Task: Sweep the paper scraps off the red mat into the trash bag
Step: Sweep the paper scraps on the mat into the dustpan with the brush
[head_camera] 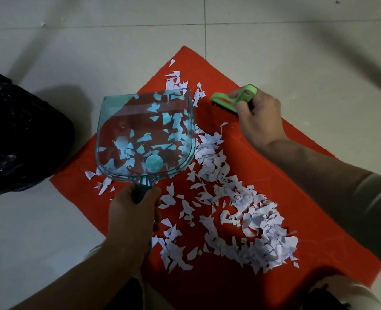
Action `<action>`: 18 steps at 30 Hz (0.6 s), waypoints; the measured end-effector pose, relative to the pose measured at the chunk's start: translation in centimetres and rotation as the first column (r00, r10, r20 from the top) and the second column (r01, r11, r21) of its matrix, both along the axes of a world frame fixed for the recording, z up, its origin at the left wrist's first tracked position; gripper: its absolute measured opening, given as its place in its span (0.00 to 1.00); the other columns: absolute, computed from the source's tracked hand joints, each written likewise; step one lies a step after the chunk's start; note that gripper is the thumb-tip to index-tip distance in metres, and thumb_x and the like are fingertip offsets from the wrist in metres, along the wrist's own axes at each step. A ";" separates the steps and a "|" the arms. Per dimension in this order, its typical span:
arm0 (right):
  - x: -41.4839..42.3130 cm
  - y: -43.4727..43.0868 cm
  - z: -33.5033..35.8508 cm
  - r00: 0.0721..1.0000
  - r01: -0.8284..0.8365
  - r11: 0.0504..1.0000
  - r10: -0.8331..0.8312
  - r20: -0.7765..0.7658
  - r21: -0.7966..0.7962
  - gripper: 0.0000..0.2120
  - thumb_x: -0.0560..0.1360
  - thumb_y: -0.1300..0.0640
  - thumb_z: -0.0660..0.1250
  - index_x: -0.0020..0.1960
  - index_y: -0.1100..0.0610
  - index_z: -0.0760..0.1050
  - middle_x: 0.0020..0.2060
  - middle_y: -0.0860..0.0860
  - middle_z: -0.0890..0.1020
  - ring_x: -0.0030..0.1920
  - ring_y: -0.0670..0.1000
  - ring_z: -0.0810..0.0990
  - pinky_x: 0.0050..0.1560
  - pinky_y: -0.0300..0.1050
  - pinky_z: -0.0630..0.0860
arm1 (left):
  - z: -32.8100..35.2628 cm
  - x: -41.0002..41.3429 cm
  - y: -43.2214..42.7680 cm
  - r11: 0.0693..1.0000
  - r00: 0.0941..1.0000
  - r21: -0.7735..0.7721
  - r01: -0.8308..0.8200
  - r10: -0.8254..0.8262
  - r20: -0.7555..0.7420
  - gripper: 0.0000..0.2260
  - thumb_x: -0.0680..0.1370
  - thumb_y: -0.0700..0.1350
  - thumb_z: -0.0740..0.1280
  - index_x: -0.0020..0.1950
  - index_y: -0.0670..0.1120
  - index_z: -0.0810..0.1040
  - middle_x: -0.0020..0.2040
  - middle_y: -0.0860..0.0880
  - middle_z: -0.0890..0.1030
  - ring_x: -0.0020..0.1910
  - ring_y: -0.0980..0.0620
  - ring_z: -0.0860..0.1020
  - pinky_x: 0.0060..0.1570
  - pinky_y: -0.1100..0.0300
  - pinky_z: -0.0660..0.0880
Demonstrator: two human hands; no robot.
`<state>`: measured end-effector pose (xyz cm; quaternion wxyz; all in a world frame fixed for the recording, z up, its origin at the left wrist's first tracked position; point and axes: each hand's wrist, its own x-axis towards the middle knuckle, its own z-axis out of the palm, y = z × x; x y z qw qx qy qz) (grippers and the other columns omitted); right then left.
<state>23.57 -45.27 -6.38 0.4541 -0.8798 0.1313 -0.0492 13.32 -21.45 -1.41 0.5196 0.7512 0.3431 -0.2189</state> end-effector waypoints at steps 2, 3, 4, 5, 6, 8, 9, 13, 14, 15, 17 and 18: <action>0.5 -0.2 -0.4 0.999 -0.005 0.999 0.003 -0.037 -0.044 0.13 0.77 0.61 0.58 0.54 0.54 0.80 0.35 0.49 0.79 0.25 0.42 0.66 0.27 0.34 0.63 | 0.0 0.0 0.0 1.000 1.000 0.001 0.001 -0.001 -0.006 0.04 0.77 0.44 0.67 0.48 0.43 0.77 0.31 0.46 0.76 0.25 0.52 0.72 0.24 0.61 0.72; 0.4 -0.1 -0.6 0.998 -0.026 0.998 0.023 -0.054 -0.060 0.13 0.78 0.61 0.59 0.55 0.54 0.80 0.36 0.50 0.79 0.25 0.42 0.67 0.27 0.35 0.63 | 0.1 0.0 0.0 1.000 1.000 0.004 0.002 -0.002 -0.008 0.04 0.77 0.44 0.67 0.48 0.43 0.77 0.31 0.46 0.76 0.25 0.52 0.72 0.24 0.61 0.72; 0.1 0.1 -0.6 0.996 -0.060 0.996 0.055 -0.069 -0.063 0.12 0.78 0.61 0.59 0.55 0.55 0.80 0.36 0.50 0.79 0.25 0.42 0.67 0.27 0.36 0.63 | 0.1 0.0 0.0 1.000 1.000 0.006 0.000 0.000 -0.008 0.04 0.77 0.44 0.67 0.48 0.44 0.77 0.31 0.46 0.76 0.25 0.52 0.72 0.24 0.62 0.72; -0.4 0.5 -0.6 0.992 -0.103 0.993 0.099 -0.082 -0.056 0.12 0.78 0.61 0.59 0.54 0.55 0.80 0.35 0.50 0.79 0.25 0.43 0.66 0.27 0.36 0.63 | 0.1 0.0 0.0 1.000 1.000 0.005 -0.004 0.004 -0.007 0.04 0.77 0.44 0.67 0.48 0.44 0.77 0.31 0.46 0.76 0.25 0.53 0.72 0.24 0.62 0.72; -0.9 1.0 -0.5 0.985 -0.147 0.988 0.143 -0.095 -0.039 0.11 0.78 0.62 0.59 0.53 0.55 0.80 0.34 0.50 0.79 0.24 0.43 0.67 0.25 0.35 0.64 | 0.1 0.1 0.0 1.000 1.000 0.005 -0.005 0.005 -0.004 0.04 0.77 0.44 0.66 0.47 0.44 0.77 0.31 0.46 0.76 0.25 0.53 0.72 0.25 0.62 0.72; -1.9 1.6 -0.2 0.976 -0.190 0.982 0.191 -0.103 0.015 0.12 0.78 0.62 0.59 0.49 0.53 0.81 0.37 0.51 0.81 0.27 0.50 0.71 0.26 0.40 0.69 | 0.1 0.0 0.1 1.000 1.000 0.002 -0.002 0.002 0.004 0.04 0.78 0.43 0.66 0.48 0.43 0.77 0.31 0.46 0.76 0.25 0.53 0.72 0.25 0.61 0.72; -2.2 1.6 0.0 0.980 -0.176 0.984 0.179 -0.088 0.042 0.12 0.78 0.61 0.59 0.48 0.52 0.81 0.38 0.51 0.82 0.31 0.54 0.75 0.30 0.45 0.73 | 0.2 0.0 0.1 1.000 1.000 -0.001 -0.005 0.005 0.006 0.04 0.78 0.43 0.66 0.48 0.43 0.77 0.32 0.46 0.76 0.25 0.53 0.72 0.26 0.60 0.72; -1.6 0.4 -0.1 0.999 -0.031 0.997 0.030 0.012 0.070 0.13 0.76 0.56 0.57 0.48 0.52 0.81 0.35 0.47 0.79 0.28 0.50 0.71 0.29 0.44 0.69 | 0.1 -0.1 0.2 1.000 1.000 0.001 -0.011 0.011 -0.003 0.04 0.77 0.43 0.67 0.48 0.43 0.77 0.31 0.46 0.76 0.24 0.53 0.72 0.24 0.61 0.73; -1.2 0.1 -0.3 1.000 0.003 0.998 -0.004 0.025 0.057 0.14 0.76 0.55 0.57 0.51 0.53 0.81 0.36 0.48 0.79 0.28 0.49 0.70 0.30 0.43 0.68 | 0.0 -0.1 0.2 1.000 1.000 0.001 -0.012 0.012 -0.004 0.04 0.77 0.43 0.67 0.48 0.43 0.77 0.30 0.47 0.76 0.24 0.53 0.72 0.24 0.62 0.73; -0.8 -0.2 -0.5 0.999 0.023 0.999 -0.024 0.034 0.024 0.15 0.76 0.55 0.57 0.54 0.54 0.81 0.39 0.50 0.80 0.29 0.48 0.70 0.31 0.42 0.67 | 0.0 -0.1 0.2 1.000 1.000 0.000 -0.012 0.012 -0.004 0.05 0.77 0.43 0.67 0.48 0.43 0.77 0.30 0.47 0.76 0.24 0.53 0.72 0.25 0.61 0.73; -0.3 -0.9 -1.0 0.999 0.022 0.995 -0.020 0.032 -0.092 0.15 0.77 0.57 0.58 0.58 0.57 0.79 0.45 0.55 0.81 0.34 0.48 0.71 0.35 0.43 0.68 | 0.1 -0.1 0.1 1.000 1.000 -0.005 -0.017 0.017 -0.004 0.04 0.77 0.43 0.67 0.49 0.43 0.77 0.31 0.46 0.76 0.25 0.52 0.73 0.26 0.60 0.73; -0.1 -1.2 -1.3 1.000 0.015 0.991 -0.013 0.010 -0.136 0.14 0.78 0.58 0.58 0.59 0.58 0.78 0.47 0.56 0.81 0.35 0.49 0.72 0.36 0.45 0.68 | 0.2 -0.1 0.1 1.000 1.000 -0.009 -0.020 0.020 -0.004 0.04 0.77 0.43 0.67 0.48 0.43 0.77 0.31 0.46 0.76 0.26 0.52 0.73 0.26 0.60 0.73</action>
